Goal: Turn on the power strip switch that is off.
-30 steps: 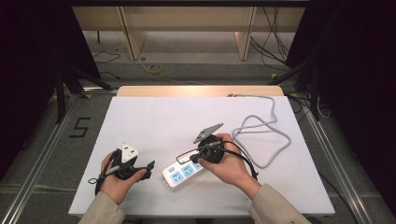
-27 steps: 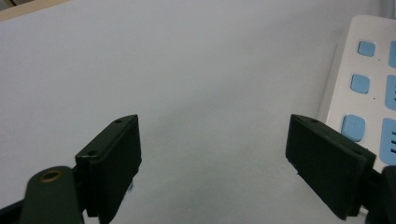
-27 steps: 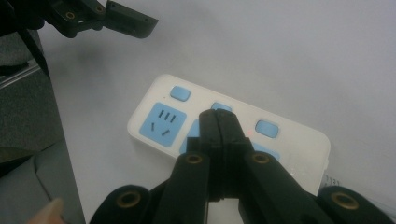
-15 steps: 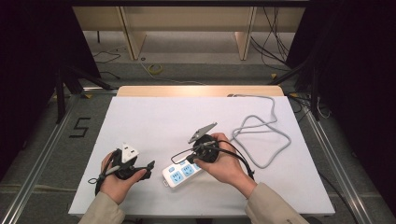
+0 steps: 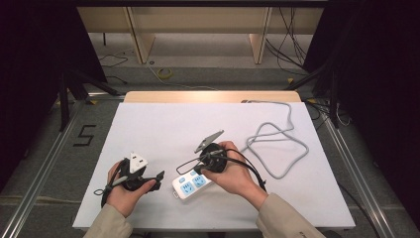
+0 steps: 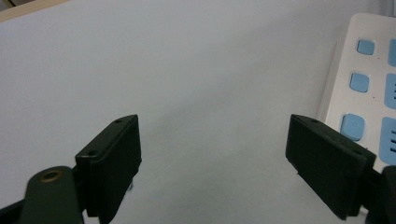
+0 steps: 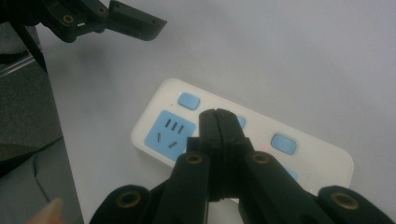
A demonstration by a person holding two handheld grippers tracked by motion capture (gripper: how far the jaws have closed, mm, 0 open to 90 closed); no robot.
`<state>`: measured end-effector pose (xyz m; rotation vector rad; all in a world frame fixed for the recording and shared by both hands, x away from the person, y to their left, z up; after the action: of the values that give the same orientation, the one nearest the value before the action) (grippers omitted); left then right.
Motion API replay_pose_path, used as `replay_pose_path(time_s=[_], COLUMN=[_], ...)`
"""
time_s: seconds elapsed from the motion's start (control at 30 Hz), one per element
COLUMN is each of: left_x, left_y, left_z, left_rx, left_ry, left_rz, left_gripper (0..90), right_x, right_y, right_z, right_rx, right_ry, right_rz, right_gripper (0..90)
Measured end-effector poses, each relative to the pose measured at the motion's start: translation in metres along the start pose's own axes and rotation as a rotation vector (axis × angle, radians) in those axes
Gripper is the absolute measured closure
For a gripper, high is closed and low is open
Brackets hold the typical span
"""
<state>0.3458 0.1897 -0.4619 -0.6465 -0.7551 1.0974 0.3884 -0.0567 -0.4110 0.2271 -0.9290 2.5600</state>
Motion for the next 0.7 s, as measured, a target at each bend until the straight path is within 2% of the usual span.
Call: replay_pose_path(time_s=[0.7], left_x=[0.000], left_y=[0.000], left_z=[0.000], left_rx=[0.000], left_ry=[0.001], left_rz=[0.000], left_gripper=[18.0], right_x=[0.001], right_y=[-0.009], right_z=[-0.017], right_rx=[0.024], right_ry=[-0.020], right_rz=[0.009], right_gripper=[90.0])
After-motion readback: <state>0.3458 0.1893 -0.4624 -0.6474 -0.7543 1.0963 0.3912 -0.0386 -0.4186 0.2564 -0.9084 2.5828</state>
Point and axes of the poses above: each handheld gripper's, and its own axes: z roughly backward along the jaws, y roughly out of its underside, x roughly to its left, the point moved 1 cm from there along -z, roughly forward along the jaws, and after that the axes turned 13 degrees about -y, right-handed, at the moved point
